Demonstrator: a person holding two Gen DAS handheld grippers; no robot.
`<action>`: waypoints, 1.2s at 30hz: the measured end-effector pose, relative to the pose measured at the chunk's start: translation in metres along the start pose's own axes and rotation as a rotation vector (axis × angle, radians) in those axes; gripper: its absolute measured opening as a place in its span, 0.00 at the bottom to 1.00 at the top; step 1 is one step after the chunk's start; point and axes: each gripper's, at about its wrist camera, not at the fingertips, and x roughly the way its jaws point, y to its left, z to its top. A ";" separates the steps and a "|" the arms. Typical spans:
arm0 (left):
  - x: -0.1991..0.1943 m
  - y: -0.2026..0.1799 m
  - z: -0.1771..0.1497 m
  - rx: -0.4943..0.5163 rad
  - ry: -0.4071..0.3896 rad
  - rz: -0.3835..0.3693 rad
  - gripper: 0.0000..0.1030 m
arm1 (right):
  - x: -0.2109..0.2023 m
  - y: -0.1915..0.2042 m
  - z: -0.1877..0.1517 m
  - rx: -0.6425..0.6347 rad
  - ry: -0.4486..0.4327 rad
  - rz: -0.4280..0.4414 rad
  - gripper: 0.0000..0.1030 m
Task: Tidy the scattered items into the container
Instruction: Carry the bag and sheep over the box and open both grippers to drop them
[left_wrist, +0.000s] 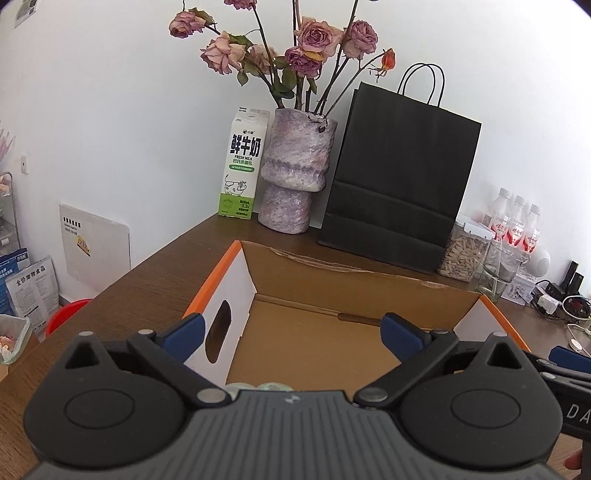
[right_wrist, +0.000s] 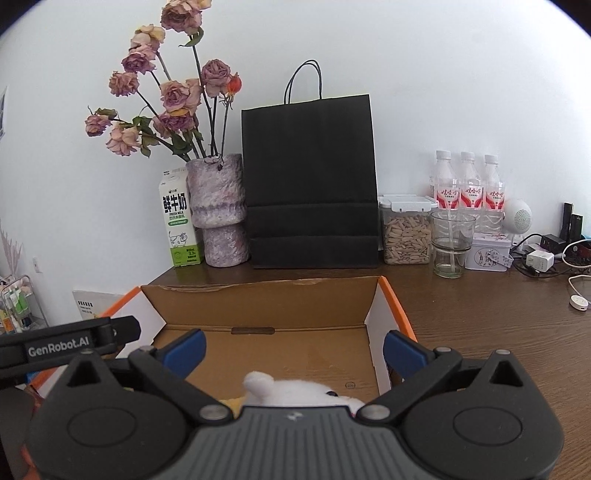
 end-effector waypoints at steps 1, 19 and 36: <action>-0.002 0.001 0.000 -0.002 -0.007 -0.004 1.00 | -0.001 0.000 0.000 0.002 -0.004 -0.001 1.00; -0.032 -0.006 -0.010 0.073 -0.119 -0.038 1.00 | -0.025 -0.001 -0.008 -0.023 -0.020 -0.001 1.00; -0.085 0.004 -0.011 0.100 -0.150 -0.019 1.00 | -0.077 0.003 -0.025 -0.051 0.014 -0.032 1.00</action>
